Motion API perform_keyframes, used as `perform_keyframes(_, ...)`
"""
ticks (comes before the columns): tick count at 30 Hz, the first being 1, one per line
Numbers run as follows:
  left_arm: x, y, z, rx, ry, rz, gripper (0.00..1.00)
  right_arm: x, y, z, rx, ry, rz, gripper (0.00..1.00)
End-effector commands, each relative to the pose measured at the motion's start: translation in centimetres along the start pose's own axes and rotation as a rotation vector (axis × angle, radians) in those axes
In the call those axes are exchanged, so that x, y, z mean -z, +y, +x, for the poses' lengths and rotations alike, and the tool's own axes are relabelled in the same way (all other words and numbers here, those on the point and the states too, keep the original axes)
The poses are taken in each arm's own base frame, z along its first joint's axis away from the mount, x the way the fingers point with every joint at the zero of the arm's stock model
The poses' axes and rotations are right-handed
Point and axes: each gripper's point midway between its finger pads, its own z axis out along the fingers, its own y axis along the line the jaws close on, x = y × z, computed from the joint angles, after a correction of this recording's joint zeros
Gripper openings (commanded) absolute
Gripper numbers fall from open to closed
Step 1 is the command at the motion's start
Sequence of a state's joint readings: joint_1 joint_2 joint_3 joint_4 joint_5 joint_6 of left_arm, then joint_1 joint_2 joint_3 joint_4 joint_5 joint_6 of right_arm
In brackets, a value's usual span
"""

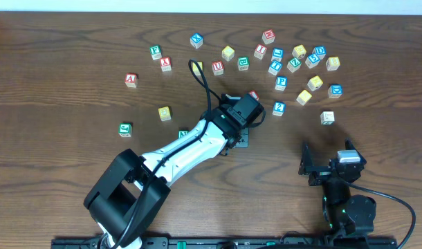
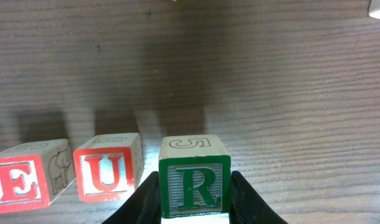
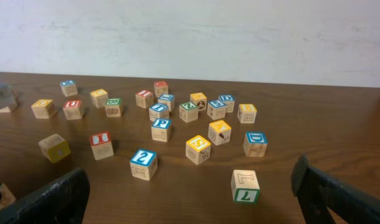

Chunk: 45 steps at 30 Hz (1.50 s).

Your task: Spell out NEURIPS

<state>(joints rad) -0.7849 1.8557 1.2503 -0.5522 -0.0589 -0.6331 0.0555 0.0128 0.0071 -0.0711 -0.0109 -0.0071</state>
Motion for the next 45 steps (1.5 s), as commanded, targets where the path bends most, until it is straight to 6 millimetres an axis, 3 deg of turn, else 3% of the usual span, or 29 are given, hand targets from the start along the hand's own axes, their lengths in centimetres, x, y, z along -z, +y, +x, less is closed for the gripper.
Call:
perform_keyframes(1, 0.2, 0.6, 0.1, 0.023, -0.024, -0.007, 0.07, 0.0, -0.2, 0.1, -0.014, 0.002, 0.009, 0.99)
perform_keyframes(45, -2.3, 1.3, 1.3, 0.029, -0.005, -0.023, 0.07, 0.0, -0.2, 0.1, -0.014, 0.002, 0.009, 0.99)
